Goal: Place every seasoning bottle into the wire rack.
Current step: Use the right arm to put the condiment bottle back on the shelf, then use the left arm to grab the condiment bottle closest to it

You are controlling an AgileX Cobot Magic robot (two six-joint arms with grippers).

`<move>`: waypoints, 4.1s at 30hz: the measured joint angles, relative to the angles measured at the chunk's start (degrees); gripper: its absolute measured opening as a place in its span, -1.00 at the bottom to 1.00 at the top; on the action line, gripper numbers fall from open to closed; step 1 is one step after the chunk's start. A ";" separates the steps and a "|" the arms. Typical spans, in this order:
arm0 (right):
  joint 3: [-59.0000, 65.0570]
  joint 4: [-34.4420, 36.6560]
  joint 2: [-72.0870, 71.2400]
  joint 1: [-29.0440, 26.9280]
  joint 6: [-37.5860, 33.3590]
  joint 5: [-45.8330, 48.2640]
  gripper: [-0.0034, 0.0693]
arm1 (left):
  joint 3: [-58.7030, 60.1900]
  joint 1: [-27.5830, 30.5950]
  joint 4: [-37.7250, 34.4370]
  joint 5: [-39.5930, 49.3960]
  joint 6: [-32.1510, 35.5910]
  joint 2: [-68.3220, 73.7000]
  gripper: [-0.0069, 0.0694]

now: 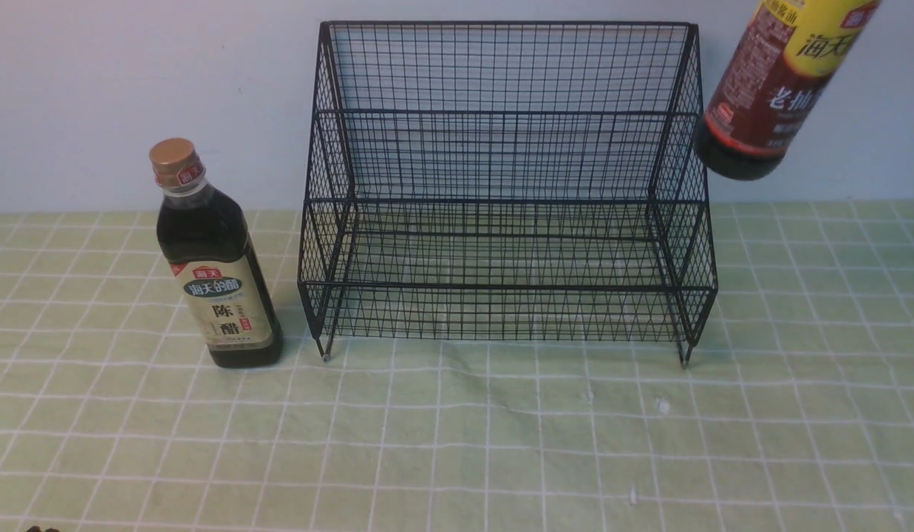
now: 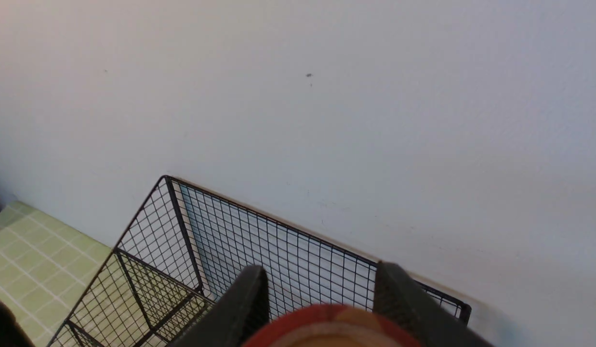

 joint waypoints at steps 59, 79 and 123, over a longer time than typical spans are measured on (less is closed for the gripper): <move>-9.94 -25.75 13.00 8.37 14.32 3.08 0.27 | 0.00 0.00 0.00 0.00 0.00 0.00 -0.77; -1.32 -46.12 -20.14 8.37 49.43 20.79 -0.94 | 0.00 0.00 0.00 0.00 0.00 0.00 -0.77; 96.84 -58.02 -87.09 -0.03 49.37 -26.66 -0.94 | 0.00 0.00 0.00 0.00 0.00 0.00 -0.77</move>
